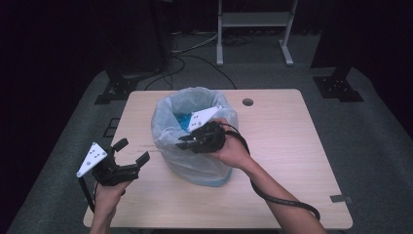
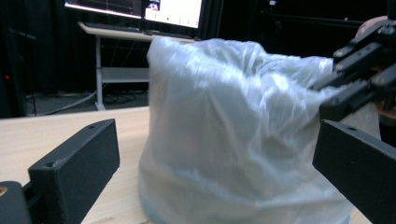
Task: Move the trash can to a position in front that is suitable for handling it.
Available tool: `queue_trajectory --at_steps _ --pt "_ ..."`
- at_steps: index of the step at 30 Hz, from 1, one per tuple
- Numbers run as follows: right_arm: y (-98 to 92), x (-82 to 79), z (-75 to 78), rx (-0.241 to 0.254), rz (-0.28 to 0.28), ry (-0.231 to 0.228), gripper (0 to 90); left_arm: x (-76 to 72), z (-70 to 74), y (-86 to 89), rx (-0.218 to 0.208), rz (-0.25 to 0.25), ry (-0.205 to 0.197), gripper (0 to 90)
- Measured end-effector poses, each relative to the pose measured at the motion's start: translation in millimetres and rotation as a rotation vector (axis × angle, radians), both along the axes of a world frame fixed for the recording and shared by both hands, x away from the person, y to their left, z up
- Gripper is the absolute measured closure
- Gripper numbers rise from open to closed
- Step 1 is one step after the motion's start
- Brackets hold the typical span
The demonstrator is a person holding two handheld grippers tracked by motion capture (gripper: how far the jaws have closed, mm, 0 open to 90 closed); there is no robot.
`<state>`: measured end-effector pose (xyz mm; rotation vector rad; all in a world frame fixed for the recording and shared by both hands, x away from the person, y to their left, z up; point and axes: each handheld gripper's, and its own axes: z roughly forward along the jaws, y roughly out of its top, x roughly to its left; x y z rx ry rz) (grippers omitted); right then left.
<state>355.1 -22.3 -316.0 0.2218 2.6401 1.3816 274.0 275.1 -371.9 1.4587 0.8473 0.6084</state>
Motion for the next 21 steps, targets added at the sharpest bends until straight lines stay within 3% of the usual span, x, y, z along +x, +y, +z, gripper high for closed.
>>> queue_trajectory --at_steps 8,15,19,20,21 --pt "22.4 -25.5 -0.6 0.003 0.095 -0.016 77.3 -0.2 20.1 -1.8 0.022 -0.016 -0.005 0.0" --pt "31.0 -37.2 -1.1 0.010 0.136 -0.019 77.1 4.6 33.0 -6.3 0.094 0.001 0.016 0.0" --pt "32.7 -42.6 -1.7 0.025 0.154 0.004 76.5 9.7 38.2 -8.3 0.104 0.005 0.030 0.0" --pt "31.0 -43.1 -2.0 0.034 0.171 0.033 71.0 11.2 39.0 -8.5 0.110 0.009 0.034 0.0" --pt "31.0 -43.1 -2.0 0.034 0.171 0.033 71.0 12.8 39.6 -9.1 0.112 0.013 0.039 0.0"
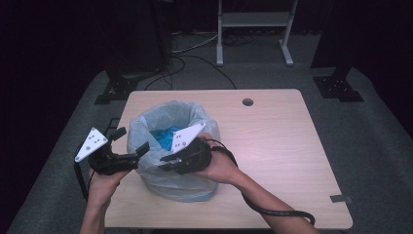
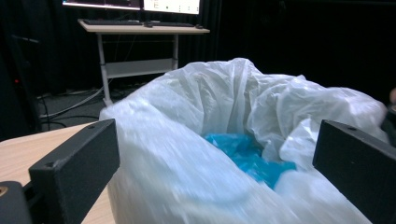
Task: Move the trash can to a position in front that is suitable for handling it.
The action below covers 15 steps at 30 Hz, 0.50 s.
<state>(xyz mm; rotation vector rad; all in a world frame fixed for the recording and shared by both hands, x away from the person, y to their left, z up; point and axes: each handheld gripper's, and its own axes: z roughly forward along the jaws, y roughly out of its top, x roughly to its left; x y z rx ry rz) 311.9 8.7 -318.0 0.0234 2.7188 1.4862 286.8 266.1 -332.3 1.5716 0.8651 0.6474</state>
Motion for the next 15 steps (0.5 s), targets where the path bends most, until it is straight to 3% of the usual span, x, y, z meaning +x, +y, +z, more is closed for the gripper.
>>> queue_trajectory --at_steps 4,8,9,10,12,15 --pt "-15.1 -2.1 2.7 0.036 -0.001 0.042 49.7 7.6 -0.7 1.3 0.010 0.012 0.024 4.5" --pt "-29.5 2.0 5.0 0.070 -0.034 0.081 45.0 15.8 -4.2 2.9 0.012 0.020 0.058 8.4" --pt "-40.9 7.4 6.6 0.113 -0.050 0.133 41.9 18.1 -5.5 3.5 0.011 0.019 0.068 11.6" --pt "-43.9 8.9 7.1 0.124 -0.053 0.155 39.8 19.3 -6.2 3.9 0.009 0.017 0.074 11.9" --pt "-47.4 10.3 7.7 0.137 -0.053 0.170 38.5 21.4 -7.7 4.8 0.011 0.018 0.084 12.9" --pt "-56.6 12.3 10.5 0.153 -0.098 0.151 34.3 22.8 -8.6 6.4 0.011 0.021 0.089 20.2"
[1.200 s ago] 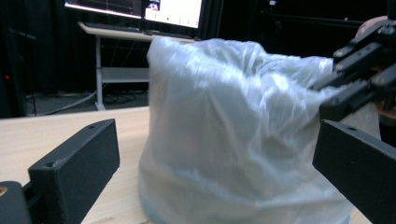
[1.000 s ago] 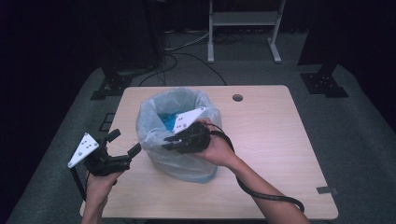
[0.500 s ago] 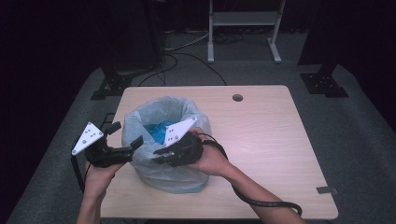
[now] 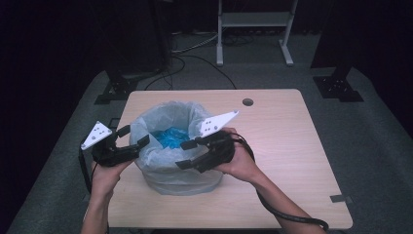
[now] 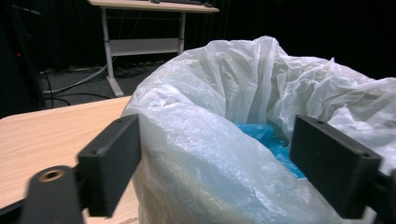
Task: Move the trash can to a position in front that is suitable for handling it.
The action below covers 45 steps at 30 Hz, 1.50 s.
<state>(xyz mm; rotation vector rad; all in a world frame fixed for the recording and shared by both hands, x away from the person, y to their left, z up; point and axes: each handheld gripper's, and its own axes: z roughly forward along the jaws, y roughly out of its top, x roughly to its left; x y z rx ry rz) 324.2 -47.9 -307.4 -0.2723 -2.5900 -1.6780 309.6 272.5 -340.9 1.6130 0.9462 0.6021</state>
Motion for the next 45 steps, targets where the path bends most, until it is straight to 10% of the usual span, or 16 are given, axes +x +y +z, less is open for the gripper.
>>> queue_trajectory --at_steps 20,29,38,45 --pt "-38.4 64.9 -0.7 0.004 -0.496 0.017 29.0 -1.9 2.4 9.6 0.022 0.075 -0.027 63.0" --pt "-34.4 78.9 -12.6 -0.025 -0.538 0.065 33.1 -7.8 6.3 15.8 0.028 0.046 -0.079 86.9" --pt "-31.3 84.6 -18.0 -0.037 -0.540 0.119 43.1 -15.1 15.3 19.3 0.000 0.037 -0.125 89.9" --pt "-27.4 79.7 -12.6 -0.039 -0.570 0.069 62.9 -18.6 17.3 25.8 -0.030 0.045 -0.141 90.0"
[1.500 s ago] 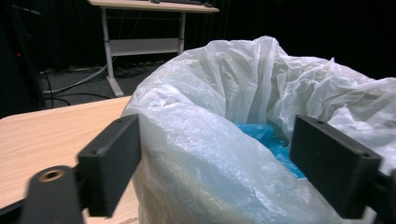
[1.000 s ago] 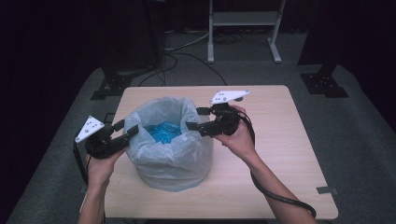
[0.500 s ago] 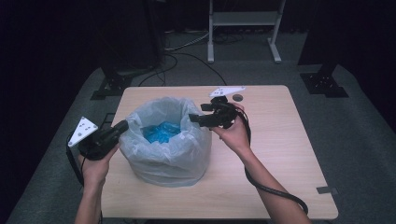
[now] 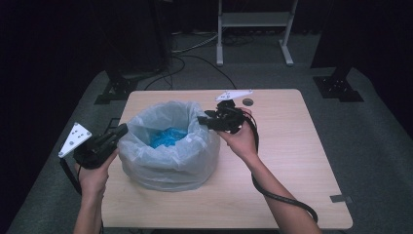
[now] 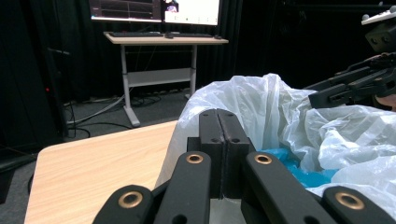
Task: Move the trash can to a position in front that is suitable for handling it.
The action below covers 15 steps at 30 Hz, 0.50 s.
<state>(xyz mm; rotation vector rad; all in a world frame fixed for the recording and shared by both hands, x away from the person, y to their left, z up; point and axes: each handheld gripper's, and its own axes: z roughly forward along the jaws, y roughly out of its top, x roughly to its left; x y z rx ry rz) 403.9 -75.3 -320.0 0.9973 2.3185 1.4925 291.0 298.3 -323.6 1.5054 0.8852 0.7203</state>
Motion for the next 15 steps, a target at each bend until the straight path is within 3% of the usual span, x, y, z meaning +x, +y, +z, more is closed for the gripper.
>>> queue_trajectory --at_steps 4,8,11,15 --pt "4.4 -2.9 4.7 -0.008 -0.030 -0.008 75.4 -0.1 -0.6 3.9 -0.051 -0.022 0.000 90.0" --pt "5.0 -3.6 9.9 0.005 -0.059 -0.032 88.1 -0.1 -0.3 4.1 -0.066 -0.034 -0.001 90.0" --pt "5.8 -2.6 13.5 0.018 -0.065 -0.026 89.1 0.7 1.6 2.8 -0.080 -0.056 -0.003 90.0" --pt "8.9 -1.2 15.0 0.076 -0.030 0.015 89.6 4.2 3.6 -1.5 -0.125 -0.137 0.010 90.0"
